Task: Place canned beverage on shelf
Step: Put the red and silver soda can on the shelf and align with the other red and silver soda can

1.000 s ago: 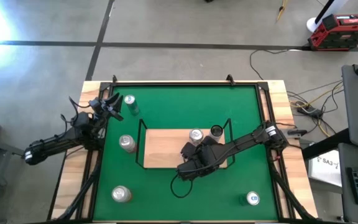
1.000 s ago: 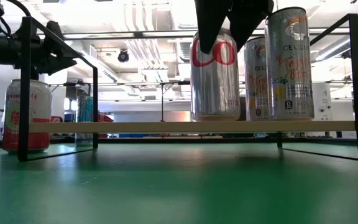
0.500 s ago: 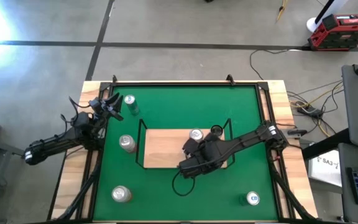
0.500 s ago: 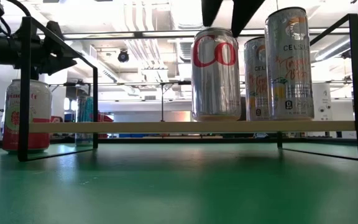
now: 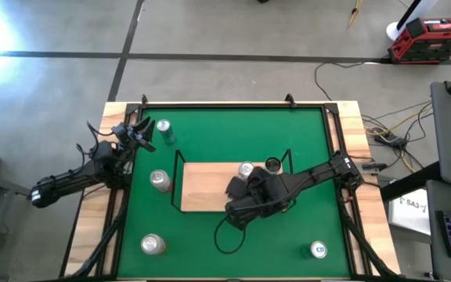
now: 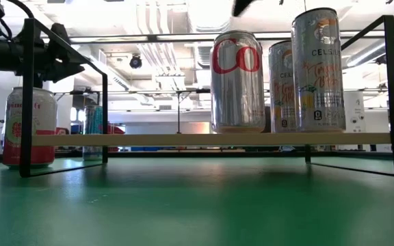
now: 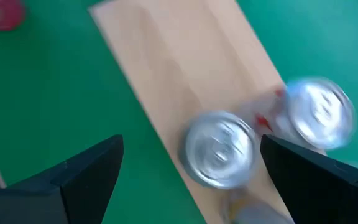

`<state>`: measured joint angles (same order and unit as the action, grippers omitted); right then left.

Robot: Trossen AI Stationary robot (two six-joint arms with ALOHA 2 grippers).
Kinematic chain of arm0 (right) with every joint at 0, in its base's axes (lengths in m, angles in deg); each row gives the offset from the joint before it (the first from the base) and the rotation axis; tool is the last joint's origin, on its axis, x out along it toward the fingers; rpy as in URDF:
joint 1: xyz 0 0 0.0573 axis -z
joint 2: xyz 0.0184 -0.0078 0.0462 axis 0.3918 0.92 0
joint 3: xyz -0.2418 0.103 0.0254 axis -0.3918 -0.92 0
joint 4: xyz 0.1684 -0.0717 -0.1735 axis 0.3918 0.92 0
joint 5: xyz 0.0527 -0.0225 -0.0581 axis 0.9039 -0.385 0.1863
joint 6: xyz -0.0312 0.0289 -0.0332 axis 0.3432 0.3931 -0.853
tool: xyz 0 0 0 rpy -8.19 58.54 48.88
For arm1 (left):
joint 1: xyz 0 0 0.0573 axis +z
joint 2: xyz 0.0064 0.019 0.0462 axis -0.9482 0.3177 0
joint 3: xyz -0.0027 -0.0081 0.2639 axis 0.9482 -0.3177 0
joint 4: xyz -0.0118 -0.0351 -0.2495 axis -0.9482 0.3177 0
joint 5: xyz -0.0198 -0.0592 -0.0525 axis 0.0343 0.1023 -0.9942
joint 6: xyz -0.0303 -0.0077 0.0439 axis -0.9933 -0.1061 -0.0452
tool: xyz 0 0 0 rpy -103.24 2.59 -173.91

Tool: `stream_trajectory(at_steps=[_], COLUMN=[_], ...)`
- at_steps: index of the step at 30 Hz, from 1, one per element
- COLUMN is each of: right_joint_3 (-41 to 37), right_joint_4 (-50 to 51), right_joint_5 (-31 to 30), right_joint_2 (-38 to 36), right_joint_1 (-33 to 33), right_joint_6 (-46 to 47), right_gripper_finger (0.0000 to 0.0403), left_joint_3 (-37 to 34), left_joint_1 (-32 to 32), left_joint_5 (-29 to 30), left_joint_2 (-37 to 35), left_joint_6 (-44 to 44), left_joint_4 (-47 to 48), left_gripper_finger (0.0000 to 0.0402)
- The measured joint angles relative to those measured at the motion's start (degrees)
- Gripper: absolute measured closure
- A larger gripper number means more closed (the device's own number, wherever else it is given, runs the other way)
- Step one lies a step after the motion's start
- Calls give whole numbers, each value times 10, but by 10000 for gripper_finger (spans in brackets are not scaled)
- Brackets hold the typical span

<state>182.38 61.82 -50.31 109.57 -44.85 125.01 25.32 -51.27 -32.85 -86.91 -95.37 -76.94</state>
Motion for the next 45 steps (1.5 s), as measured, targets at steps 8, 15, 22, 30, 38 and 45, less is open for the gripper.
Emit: stream_trajectory(at_steps=[8, 15, 22, 30, 38, 45], right_joint_3=[-5, -6, -6, -6, -6, -6], right_joint_4=[-74, -57, -56, -34, 9, 36], right_joint_5=[65, 72, 74, 121, 122, 121], right_joint_2=[15, 46, 53, 66, 80, 81], right_joint_1=[5, 18, 42, 70, 77, 78], right_joint_6=[-222, -379, -398, -387, -359, -353], right_gripper_finger=[33, 33, 33, 33, 33, 33], left_joint_3=[0, 0, 0, 0, 0, 0], left_joint_1=[0, 0, 0, 0, 0, 0], left_joint_5=[0, 0, 0, 0, 0, 0], left_joint_2=[0, 0, 0, 0, 0, 0], left_joint_6=[0, 0, 0, 0, 0, 0], left_joint_4=[0, 0, 0, 0, 0, 0], left_gripper_finger=[264, 264, 264, 264, 264, 264])
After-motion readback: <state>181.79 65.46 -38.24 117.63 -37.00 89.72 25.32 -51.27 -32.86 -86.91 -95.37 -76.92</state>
